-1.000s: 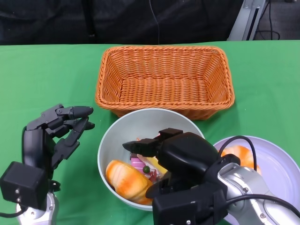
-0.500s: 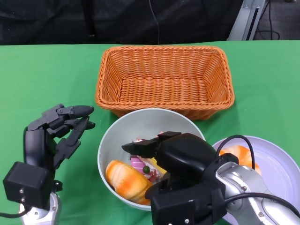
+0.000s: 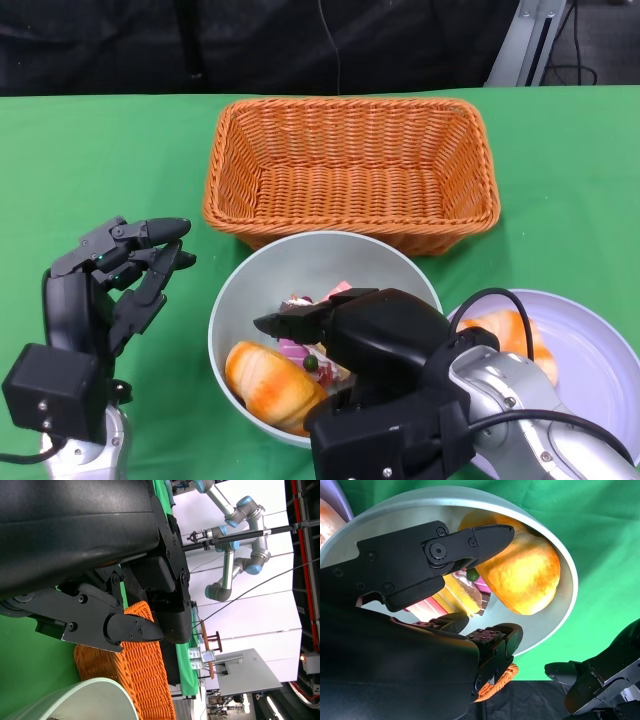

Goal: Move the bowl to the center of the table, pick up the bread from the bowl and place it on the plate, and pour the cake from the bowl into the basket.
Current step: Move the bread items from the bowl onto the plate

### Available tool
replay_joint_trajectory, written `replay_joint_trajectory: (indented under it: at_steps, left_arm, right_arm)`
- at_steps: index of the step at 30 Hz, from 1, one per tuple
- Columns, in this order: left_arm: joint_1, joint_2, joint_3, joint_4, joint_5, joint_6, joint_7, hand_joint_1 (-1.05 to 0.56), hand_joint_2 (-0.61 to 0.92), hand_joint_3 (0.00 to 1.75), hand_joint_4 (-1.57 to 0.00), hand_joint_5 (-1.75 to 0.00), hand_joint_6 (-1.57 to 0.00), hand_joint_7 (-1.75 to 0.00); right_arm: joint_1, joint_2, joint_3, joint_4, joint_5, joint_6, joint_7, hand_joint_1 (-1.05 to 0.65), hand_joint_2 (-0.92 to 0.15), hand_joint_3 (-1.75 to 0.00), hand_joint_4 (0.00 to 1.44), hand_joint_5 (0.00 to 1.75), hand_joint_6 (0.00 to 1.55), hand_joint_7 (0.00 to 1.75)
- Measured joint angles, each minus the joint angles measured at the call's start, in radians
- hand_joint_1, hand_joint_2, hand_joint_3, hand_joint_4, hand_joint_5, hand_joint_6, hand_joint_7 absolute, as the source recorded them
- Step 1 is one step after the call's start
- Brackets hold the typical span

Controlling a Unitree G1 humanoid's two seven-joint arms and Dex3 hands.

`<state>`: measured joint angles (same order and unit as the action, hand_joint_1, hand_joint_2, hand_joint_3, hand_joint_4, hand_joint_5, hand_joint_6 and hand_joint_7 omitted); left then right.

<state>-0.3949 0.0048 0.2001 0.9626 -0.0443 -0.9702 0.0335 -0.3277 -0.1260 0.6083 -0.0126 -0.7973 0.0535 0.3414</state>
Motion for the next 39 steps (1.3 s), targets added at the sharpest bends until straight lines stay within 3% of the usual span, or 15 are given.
replay_joint_trajectory:
  at_steps: [39]
  left_arm:
    - [-0.012, 0.000, 0.021, -0.024, -0.017, -0.012, 0.005, -0.21, 0.92, 0.26, -0.90, -0.86, -1.02, -0.52]
  right_arm:
    - [-0.047, 0.027, 0.050, 0.083, -0.004, 0.006, -0.009, -0.80, -0.92, -0.19, 0.59, 0.07, 0.28, 0.00]
